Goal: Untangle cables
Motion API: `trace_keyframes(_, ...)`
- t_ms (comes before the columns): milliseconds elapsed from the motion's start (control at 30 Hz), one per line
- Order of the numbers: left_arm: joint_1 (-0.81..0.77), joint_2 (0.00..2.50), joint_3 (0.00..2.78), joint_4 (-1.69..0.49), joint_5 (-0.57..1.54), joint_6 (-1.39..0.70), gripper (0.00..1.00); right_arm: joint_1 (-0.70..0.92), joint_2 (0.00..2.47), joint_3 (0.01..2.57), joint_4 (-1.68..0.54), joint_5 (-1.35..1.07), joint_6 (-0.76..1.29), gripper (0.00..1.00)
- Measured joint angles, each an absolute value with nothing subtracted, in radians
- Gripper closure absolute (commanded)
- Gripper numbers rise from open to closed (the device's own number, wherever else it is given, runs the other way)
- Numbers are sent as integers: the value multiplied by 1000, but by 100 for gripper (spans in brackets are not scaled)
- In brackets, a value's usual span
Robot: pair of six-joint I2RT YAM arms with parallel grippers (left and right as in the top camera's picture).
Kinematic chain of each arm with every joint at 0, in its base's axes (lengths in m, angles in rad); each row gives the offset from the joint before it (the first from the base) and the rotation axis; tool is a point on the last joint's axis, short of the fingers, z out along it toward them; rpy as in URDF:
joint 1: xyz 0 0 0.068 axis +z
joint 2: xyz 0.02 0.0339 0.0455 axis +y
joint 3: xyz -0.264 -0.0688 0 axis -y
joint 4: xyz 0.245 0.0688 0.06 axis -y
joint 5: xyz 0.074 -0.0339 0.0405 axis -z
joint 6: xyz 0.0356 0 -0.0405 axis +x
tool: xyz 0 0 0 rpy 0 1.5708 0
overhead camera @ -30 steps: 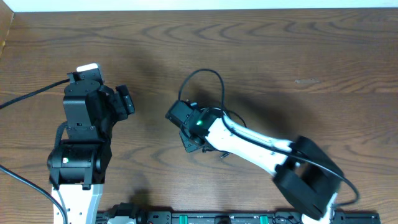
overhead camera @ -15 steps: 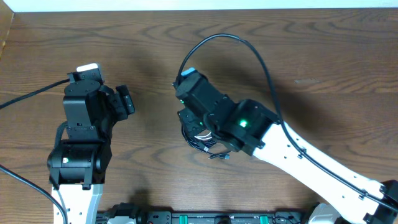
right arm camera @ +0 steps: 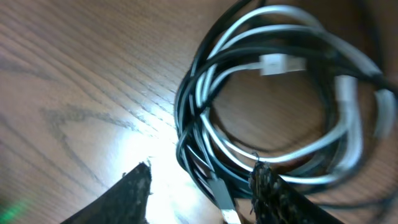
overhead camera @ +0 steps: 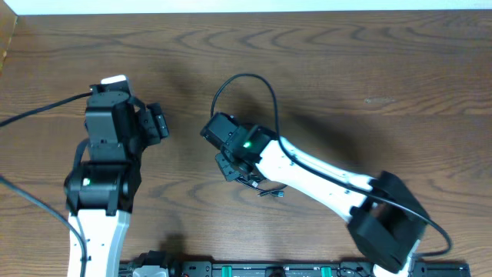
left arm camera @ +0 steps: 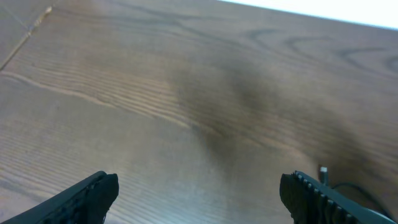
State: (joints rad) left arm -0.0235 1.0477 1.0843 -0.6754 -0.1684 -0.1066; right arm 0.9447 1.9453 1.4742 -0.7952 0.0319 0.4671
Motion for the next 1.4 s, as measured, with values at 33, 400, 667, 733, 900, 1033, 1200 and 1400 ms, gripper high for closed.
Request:
trace_keyframes(33,-23,1061,1084,-675,-171,-107,12,945,1959,1474,-784,21,473,55)
trace_keyframes(400,-23,1100,1084,-675,-175,-106,11,946,2009,1474,-750,-31,493,61)
trace_keyframes(667,-23,1100,1084,-675,-183,-106,12,946,2054,1474,-727,-32,493,61)
trace_keyframes(733,-23,1100,1084,-675,-183,-106,12,946,2067,1474,-719,-33,493,62)
trace_keyframes(900,-23,1100,1084,-674,-183,-106,11,945,2075,1474,-713,-34,493,73)
trace_keyframes(1033,-23,1100,1084,-674,-183,-106,11,945,2075,1474,-711,-33,493,99)
trace_keyframes(1200,-23,1100,1084,-674,-183,-106,11,946,2075,1474,-709,-35,501,99)
trace_keyframes(1400,-23,1100,1084,-674,-183,-106,12,946,2075,1474,-710,-36,501,99)
